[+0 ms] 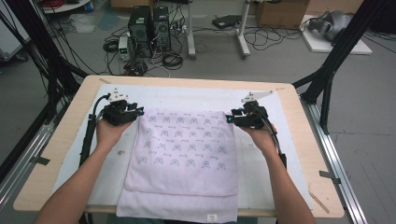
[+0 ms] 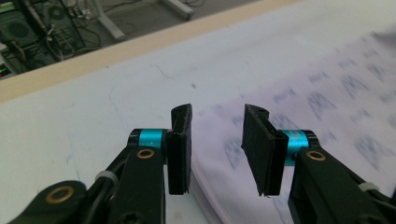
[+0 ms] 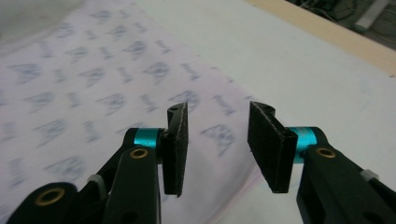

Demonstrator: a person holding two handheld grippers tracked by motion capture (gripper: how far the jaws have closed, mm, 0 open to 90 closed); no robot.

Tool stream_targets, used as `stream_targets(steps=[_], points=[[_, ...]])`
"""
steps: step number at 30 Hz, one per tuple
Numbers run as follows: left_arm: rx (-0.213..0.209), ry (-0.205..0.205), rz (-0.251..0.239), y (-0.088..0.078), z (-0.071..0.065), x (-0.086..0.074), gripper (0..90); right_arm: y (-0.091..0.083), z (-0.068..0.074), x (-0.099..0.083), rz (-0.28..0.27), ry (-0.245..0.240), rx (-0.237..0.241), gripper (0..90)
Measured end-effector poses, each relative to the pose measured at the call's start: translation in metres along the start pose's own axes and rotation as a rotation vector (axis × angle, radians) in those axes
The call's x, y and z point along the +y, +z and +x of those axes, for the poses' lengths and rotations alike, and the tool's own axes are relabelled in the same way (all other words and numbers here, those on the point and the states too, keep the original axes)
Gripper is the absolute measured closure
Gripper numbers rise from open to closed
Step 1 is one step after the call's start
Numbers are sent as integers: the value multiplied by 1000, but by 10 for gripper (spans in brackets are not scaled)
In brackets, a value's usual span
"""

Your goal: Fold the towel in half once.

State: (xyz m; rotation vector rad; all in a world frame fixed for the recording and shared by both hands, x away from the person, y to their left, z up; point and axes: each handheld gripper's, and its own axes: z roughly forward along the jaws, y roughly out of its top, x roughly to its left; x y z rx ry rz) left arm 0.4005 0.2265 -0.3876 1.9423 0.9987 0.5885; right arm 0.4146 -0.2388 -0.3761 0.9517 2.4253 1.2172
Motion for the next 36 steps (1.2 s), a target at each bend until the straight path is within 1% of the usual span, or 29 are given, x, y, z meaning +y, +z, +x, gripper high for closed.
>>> stream_targets(steps=[1,2,5,6,7,8,9,10,11,12,13,14,15,16,17,18,19,20,21,23,25,27,28,29,30,31,33,34,36], points=[[-8,12,-11,-8,-4,-5,606,-6,6,-4,-1,-3,14,557],[-19,28,-10,-16,-8,-9,605,-11,12,-9,-4,-8,32,550],[-52,55,6,-37,-23,-24,564,-24,32,-23,-7,-14,85,521],[-68,67,20,-43,-27,-29,562,-28,40,-28,-7,-29,96,521],[-82,72,23,-49,-32,-35,549,-31,47,-33,-7,-45,102,519],[-91,85,27,-54,-38,-42,529,-33,54,-39,-2,-46,116,519],[-99,98,31,-61,-45,-50,528,-35,60,-44,3,-62,133,518],[-108,97,29,-65,-48,-55,528,-37,69,-51,14,-78,138,519],[-125,89,23,-70,-53,-62,528,-38,74,-55,11,-84,145,522],[-142,83,23,-74,-57,-70,530,-39,80,-61,8,-84,166,523],[-152,81,26,-78,-61,-77,533,-40,85,-67,13,-86,178,526],[-171,75,29,-81,-65,-83,537,-40,90,-73,21,-95,183,529],[-181,82,35,-83,-69,-88,547,-39,95,-79,31,-99,194,532],[-176,99,45,-86,-72,-94,549,-39,99,-85,37,-102,200,540],[-186,91,45,-87,-74,-96,550,-38,103,-92,50,-101,200,541],[-202,94,53,-89,-75,-99,551,-37,105,-95,60,-104,201,542],[-208,104,57,-91,-77,-102,560,-37,107,-99,63,-100,207,550],[-214,104,60,-93,-79,-104,564,-37,108,-103,65,-95,213,557],[-237,106,64,-95,-82,-107,566,-37,110,-105,70,-88,217,560],[-250,126,80,-96,-87,-112,602,-38,114,-109,77,-106,220,595],[-271,140,102,-94,-90,-116,628,-37,117,-112,107,-108,229,629],[-287,159,127,-91,-93,-120,673,-33,118,-116,134,-121,253,671],[-286,163,123,-90,-94,-122,712,-32,119,-117,121,-129,241,730],[-289,161,114,-91,-95,-122,736,-32,119,-118,119,-133,238,776],[-294,166,113,-91,-95,-122,798,-32,119,-118,120,-133,239,834],[-288,170,109,-91,-96,-122,846,-32,119,-117,126,-137,244,866],[-286,180,114,-91,-96,-121,874,-31,121,-115,139,-159,236,878],[-286,184,113,-92,-96,-121,878,-31,121,-113,146,-160,235,881],[-288,177,109,-94,-95,-119,880,-34,121,-110,144,-164,236,882]])
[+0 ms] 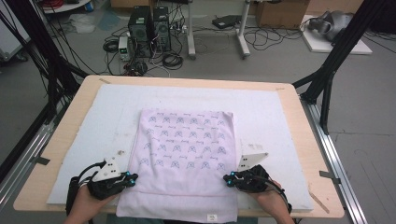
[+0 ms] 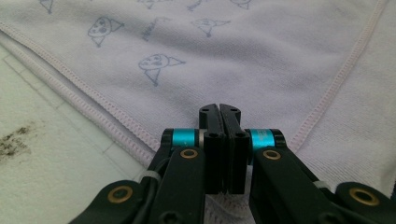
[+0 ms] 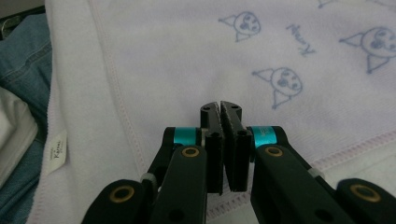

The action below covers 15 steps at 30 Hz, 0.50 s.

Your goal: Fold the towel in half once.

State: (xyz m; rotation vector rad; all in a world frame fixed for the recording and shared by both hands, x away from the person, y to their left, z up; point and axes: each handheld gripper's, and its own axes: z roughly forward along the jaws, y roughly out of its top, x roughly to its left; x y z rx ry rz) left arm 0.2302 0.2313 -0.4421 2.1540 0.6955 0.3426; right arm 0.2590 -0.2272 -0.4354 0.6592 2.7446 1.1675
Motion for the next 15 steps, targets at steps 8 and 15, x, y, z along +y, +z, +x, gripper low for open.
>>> stream_targets(steps=[8,15], points=[[-3,-32,-54,-23,-3,6,881,-24,5,9,-79,5,7,882],[-8,3,-65,-57,-23,11,881,-51,24,15,-109,-26,39,882]])
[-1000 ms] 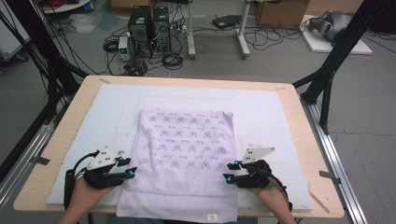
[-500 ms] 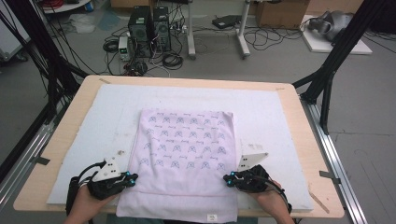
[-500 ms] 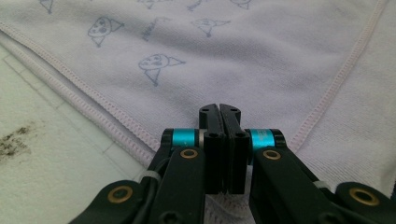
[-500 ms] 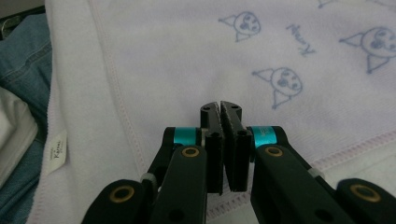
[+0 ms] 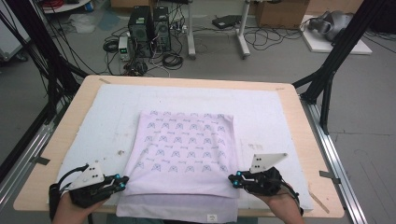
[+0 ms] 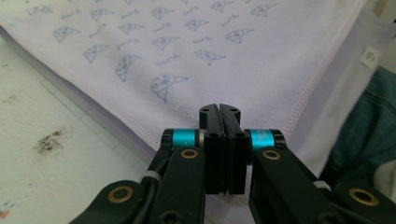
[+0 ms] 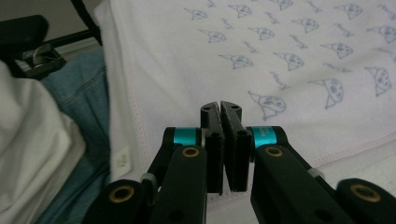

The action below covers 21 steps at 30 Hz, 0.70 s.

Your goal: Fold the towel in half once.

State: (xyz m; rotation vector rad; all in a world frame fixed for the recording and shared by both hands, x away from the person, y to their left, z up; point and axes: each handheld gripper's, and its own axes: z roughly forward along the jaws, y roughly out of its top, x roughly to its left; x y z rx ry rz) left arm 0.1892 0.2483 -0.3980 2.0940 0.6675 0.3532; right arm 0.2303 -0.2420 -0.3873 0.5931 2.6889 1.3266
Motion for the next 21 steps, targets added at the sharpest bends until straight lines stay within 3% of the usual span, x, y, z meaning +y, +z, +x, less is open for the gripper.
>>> stream_targets(steps=[3,5,8,14,16,21], points=[[-33,1,18,-10,-9,-6,876,-8,14,-2,15,-6,49,873],[-27,-3,36,-12,-13,-13,773,-11,21,-7,18,-4,110,793],[-18,-33,32,-9,-7,-19,730,-14,21,-12,12,13,104,749],[29,-48,-2,15,18,-2,609,-3,-14,-1,2,54,27,629],[34,-53,-18,25,29,7,604,3,-31,6,8,52,-8,589],[60,-71,-39,51,61,32,549,21,-76,21,-1,100,-85,501]])
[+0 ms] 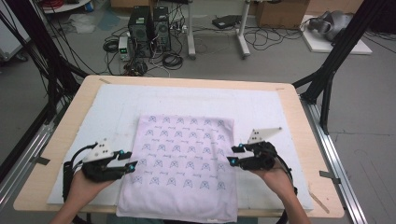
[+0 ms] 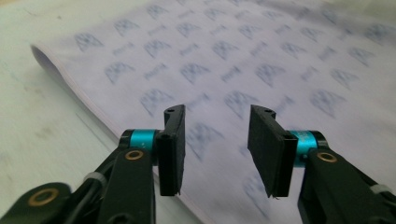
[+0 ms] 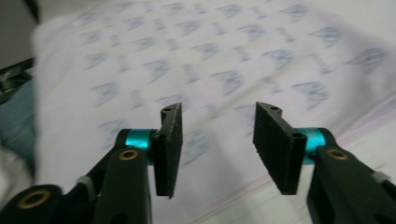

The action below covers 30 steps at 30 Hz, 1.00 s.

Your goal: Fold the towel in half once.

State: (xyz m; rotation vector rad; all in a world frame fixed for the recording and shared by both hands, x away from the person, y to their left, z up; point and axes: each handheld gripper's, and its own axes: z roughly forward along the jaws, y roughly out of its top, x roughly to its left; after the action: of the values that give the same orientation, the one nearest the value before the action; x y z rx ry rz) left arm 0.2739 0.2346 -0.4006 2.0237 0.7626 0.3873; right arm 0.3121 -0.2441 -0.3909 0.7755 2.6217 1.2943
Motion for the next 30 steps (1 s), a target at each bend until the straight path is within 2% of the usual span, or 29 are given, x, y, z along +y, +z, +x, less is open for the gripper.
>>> stream_targets(steps=[2,5,6,7,9,10,12,14,15,17,19,21,22,24,25,26,28,30], points=[[37,-13,-11,12,13,10,542,8,-16,8,21,4,-42,480],[82,-28,-18,31,35,23,531,17,-42,19,8,39,-78,454],[83,-76,-26,40,47,27,530,21,-50,22,3,54,-87,439],[92,-95,-28,45,53,29,530,25,-60,26,-8,61,-103,431],[133,-121,-9,59,69,35,536,31,-72,30,-5,70,-126,408],[132,-135,-1,66,76,37,554,35,-79,32,-4,80,-134,398],[163,-139,30,79,87,41,579,41,-91,35,4,102,-157,390],[168,-153,50,89,96,42,593,48,-102,35,14,113,-180,383],[191,-166,73,96,102,43,583,50,-105,34,17,115,-192,382],[219,-193,67,104,110,41,558,58,-115,31,27,148,-186,373],[260,-236,73,110,116,36,517,67,-120,29,52,149,-177,367],[248,-267,104,117,121,29,482,75,-124,26,79,162,-174,366],[249,-264,128,120,122,26,477,79,-126,25,87,172,-172,376],[251,-243,116,120,121,27,513,84,-126,24,94,169,-193,533],[220,-234,109,120,121,27,655,85,-127,25,91,160,-188,735],[229,-221,111,121,119,29,762,86,-128,26,90,154,-141,766],[233,-220,107,121,121,33,855,88,-125,34,130,126,-167,790],[247,-195,113,119,122,42,875,86,-123,40,116,93,-208,796]])
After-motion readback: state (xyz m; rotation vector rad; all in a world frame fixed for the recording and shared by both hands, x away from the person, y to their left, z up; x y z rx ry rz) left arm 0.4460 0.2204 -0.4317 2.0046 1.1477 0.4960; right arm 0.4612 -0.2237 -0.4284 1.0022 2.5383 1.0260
